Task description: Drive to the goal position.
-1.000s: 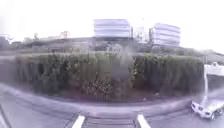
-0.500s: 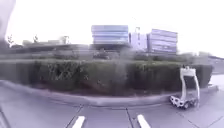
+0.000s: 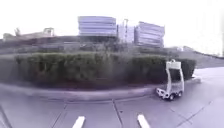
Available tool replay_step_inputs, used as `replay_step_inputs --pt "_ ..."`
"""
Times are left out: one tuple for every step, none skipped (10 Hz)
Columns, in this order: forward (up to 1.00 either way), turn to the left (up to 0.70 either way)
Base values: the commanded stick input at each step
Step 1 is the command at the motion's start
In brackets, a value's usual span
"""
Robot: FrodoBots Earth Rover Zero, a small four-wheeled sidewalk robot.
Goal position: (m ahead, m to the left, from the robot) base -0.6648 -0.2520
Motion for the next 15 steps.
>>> replay_step_inputs --pt "-1.0 0.0" --pt "-1.0 0.0" --pt "-1.0 0.0" --pt "-1.0 0.0" --pt "-0.63 0.0" --pt "0.0 0.0" --pt "0.0 0.0" --pt "0.0 0.0" --pt "0.0 0.0" --pt "0.0 0.0" --pt "0.0 0.0" --pt "0.0 0.0" --pt "0.0 0.0" --pt "0.0 0.0" --pt "1.0 0.0"
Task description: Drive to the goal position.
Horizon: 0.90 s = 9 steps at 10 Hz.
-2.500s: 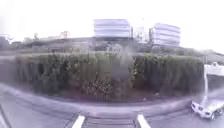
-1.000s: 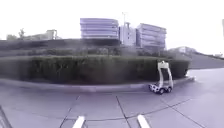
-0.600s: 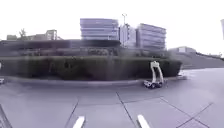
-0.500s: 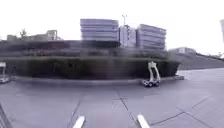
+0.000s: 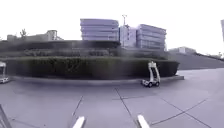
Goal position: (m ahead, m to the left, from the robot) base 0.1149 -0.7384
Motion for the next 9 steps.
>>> replay_step_inputs --pt "1.0 0.0" --pt "0.56 0.0" --pt "0.0 0.0" --pt "0.0 0.0" --pt "0.0 0.0" --pt "-0.03 0.45" --pt "-0.58 0.35" --pt "-1.0 0.2" --pt "-1.0 0.0"
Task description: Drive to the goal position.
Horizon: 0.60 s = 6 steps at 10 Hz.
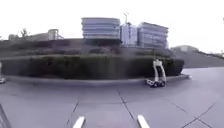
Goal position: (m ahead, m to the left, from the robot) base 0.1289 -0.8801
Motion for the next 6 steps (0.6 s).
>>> replay_step_inputs --pt "-1.0 0.0" --pt "-1.0 0.0" --pt "-1.0 0.0" --pt "-1.0 0.0" --pt "-1.0 0.0" --pt "-1.0 0.0"
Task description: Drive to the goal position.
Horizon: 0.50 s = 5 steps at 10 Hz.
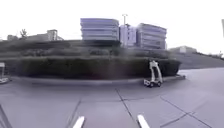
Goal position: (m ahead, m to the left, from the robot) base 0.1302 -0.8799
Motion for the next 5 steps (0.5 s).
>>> replay_step_inputs --pt "-1.0 0.0" --pt "-1.0 0.0" --pt "-1.0 0.0" --pt "-1.0 0.0" --pt "-0.5 0.0"
